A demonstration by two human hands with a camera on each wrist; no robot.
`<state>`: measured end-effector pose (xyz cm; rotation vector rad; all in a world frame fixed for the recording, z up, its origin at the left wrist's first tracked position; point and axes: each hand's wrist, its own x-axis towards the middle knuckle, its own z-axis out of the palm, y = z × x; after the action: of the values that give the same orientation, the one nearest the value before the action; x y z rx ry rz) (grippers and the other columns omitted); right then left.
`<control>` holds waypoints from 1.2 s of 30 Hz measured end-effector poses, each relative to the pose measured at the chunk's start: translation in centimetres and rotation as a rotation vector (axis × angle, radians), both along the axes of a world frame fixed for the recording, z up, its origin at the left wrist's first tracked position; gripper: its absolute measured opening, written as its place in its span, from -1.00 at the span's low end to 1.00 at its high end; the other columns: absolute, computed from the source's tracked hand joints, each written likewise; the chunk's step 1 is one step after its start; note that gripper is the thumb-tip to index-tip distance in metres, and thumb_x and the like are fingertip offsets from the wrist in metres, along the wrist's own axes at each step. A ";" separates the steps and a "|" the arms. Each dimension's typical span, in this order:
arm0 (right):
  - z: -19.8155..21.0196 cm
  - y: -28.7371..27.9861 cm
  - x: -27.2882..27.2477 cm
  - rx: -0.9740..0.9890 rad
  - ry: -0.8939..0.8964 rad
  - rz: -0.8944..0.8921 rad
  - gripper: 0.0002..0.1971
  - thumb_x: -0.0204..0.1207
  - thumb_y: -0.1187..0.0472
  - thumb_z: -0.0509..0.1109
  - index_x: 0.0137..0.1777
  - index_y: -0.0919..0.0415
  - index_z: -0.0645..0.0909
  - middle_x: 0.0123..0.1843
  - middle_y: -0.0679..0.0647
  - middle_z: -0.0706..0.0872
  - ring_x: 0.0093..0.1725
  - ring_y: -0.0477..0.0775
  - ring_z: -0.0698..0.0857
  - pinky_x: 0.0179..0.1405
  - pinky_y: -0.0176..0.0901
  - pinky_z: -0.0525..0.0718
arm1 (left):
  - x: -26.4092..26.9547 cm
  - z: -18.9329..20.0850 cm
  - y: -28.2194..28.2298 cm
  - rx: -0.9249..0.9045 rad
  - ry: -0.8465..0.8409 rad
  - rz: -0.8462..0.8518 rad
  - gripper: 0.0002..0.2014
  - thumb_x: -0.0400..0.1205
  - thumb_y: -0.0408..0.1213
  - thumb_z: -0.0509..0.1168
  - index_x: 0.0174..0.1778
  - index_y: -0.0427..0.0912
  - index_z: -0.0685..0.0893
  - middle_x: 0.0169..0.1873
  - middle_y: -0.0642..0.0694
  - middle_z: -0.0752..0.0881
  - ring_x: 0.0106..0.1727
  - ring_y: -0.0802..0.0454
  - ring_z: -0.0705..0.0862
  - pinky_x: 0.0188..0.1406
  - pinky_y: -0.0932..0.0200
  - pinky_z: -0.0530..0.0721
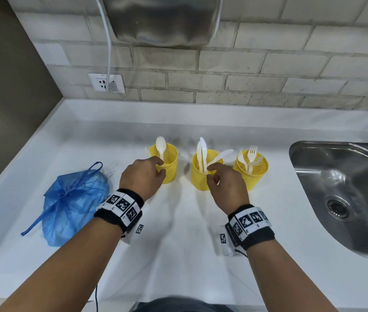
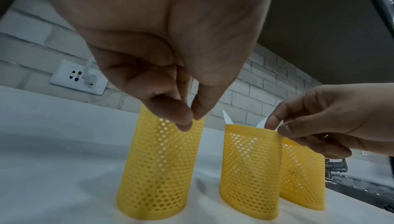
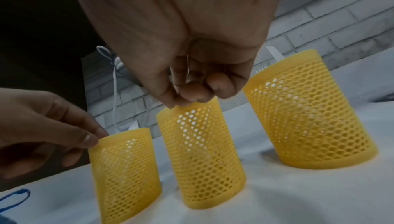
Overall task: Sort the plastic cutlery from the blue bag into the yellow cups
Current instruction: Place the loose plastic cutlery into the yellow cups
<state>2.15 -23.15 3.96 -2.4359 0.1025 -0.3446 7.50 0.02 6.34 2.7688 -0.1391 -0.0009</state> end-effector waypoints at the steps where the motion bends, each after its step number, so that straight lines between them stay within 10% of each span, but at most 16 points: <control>1: -0.2 0.0 0.0 -0.007 -0.007 -0.008 -0.78 0.62 0.26 0.41 0.22 0.15 0.77 -0.09 0.12 0.80 -0.07 0.18 0.75 -0.08 0.03 0.71 | 0.1 -0.3 0.0 -0.002 0.001 0.002 -0.73 0.65 0.01 0.28 0.25 0.19 0.73 -0.03 0.02 0.85 0.05 -0.20 0.78 0.04 0.03 0.70; 23: 0.1 0.5 0.1 -0.093 0.029 -0.016 -0.90 0.66 0.22 0.39 0.07 0.10 0.74 -0.10 0.09 0.80 -0.09 0.22 0.76 -0.16 0.05 0.71 | -1.5 -0.6 -0.1 -0.048 -0.018 -0.007 -0.77 0.67 -0.04 0.28 0.18 0.17 0.77 -0.04 -0.01 0.85 -0.01 -0.17 0.78 0.00 0.04 0.74; 36: 0.9 6.4 -3.9 0.291 0.030 0.166 -0.81 0.61 0.18 0.46 0.18 -0.02 0.63 -0.22 -0.13 0.71 -0.34 -0.10 0.67 -0.15 -0.10 0.67 | -9.1 0.4 6.1 -0.180 -0.099 0.064 -0.76 0.63 0.00 0.42 0.19 0.17 0.62 -0.33 0.31 0.71 -0.26 0.05 0.73 -0.17 0.09 0.69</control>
<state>-1.76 -16.77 4.85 -2.1446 -0.0354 -0.2027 -1.59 6.14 6.76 2.5925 -0.0720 0.1576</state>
